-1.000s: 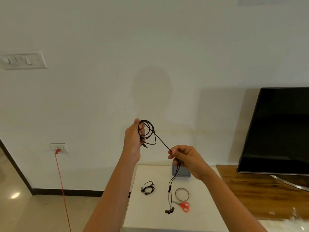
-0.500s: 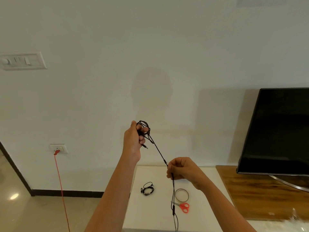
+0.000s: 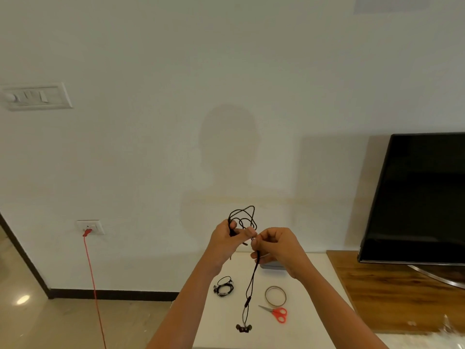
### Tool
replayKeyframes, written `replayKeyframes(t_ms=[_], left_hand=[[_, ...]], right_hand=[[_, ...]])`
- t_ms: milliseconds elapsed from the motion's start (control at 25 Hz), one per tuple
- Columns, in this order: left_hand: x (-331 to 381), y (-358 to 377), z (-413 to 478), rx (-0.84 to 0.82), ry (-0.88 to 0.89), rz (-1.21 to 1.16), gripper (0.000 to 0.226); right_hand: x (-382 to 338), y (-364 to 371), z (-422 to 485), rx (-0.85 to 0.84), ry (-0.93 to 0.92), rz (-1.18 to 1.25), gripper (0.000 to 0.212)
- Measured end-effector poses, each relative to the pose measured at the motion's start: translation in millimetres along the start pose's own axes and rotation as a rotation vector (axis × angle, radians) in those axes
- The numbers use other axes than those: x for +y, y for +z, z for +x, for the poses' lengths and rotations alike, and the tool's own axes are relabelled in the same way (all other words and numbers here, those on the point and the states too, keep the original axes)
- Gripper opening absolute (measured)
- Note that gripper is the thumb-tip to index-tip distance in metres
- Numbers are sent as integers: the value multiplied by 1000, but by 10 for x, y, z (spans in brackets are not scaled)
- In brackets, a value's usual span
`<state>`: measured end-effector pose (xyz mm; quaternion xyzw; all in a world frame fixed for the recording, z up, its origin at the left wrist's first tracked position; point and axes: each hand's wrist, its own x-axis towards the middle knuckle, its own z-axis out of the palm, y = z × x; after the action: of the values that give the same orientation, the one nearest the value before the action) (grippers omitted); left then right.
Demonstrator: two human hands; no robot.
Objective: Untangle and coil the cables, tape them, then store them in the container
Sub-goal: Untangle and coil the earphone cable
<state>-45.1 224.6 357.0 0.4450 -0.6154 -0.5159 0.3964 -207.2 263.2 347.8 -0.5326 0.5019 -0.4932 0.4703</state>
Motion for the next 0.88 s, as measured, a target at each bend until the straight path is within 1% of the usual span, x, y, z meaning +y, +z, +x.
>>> replayKeyframes(t_ms=[80,200,320,400,480,560,680,800,880], left_hand=[[63,22,-7,62,34,-2,41],[152,79,-22,129,83,6,34],[222,128,-21,171,120,4,31],[275,151,4,213,164,-35,30],[375,119,39,262,211,-143,31],[523,24,92,294,248,-257,33],[759,-112,163,306,306,-284,35],[929,-140,207,314,339,-262,35],[1011,-127,232,307,356,-251,35]], right_hand=[[26,4,8,3,-4,-15,8],[28,4,18,-43,-9,65,14],[47,29,35,-187,-58,197,28],[80,50,19,-283,-86,284,30],[170,76,-33,-377,-103,299,31],[374,98,-109,-436,-71,261,33],[766,62,-207,-388,34,265,38],[1107,-9,-220,-346,138,142,48],[1280,-38,-225,-349,207,101,46]])
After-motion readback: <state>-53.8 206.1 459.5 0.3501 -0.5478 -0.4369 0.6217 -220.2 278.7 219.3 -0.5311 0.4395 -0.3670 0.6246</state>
